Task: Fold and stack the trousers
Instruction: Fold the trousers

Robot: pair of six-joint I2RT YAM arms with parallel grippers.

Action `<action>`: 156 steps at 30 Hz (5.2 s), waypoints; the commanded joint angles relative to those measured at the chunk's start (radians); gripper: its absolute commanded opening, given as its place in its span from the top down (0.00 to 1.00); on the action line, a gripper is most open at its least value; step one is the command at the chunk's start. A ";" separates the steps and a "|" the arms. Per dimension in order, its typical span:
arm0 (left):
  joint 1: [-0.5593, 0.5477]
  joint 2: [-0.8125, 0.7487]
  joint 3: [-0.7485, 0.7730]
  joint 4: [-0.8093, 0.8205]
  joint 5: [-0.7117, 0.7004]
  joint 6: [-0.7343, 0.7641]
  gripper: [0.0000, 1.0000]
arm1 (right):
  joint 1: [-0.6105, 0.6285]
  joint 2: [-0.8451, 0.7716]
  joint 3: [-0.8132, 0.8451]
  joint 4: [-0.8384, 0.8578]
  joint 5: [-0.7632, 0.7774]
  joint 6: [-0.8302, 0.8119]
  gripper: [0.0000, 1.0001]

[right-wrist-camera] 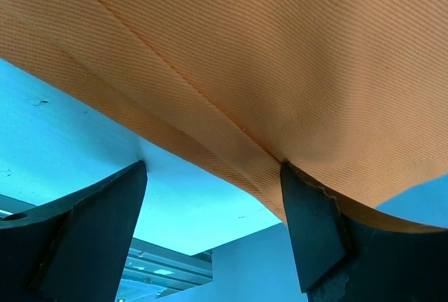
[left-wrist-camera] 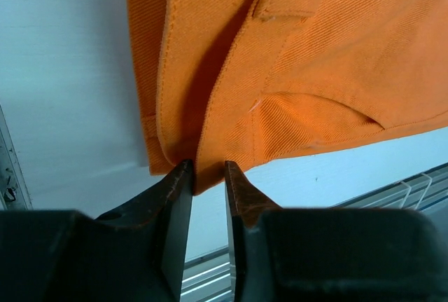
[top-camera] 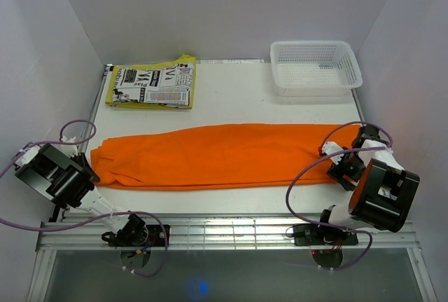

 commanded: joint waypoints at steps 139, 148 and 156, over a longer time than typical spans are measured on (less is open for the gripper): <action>-1.343 -0.243 -0.244 0.568 -0.136 -0.425 0.57 | 0.995 0.708 0.658 0.106 -0.694 1.104 0.84; -1.343 -0.356 -0.331 0.575 -0.090 -0.347 1.00 | 0.995 0.674 0.655 0.134 -0.720 1.115 0.82; -1.344 -0.353 -0.394 0.587 -0.091 -0.316 1.00 | 1.000 0.601 0.699 0.224 -0.857 1.181 0.61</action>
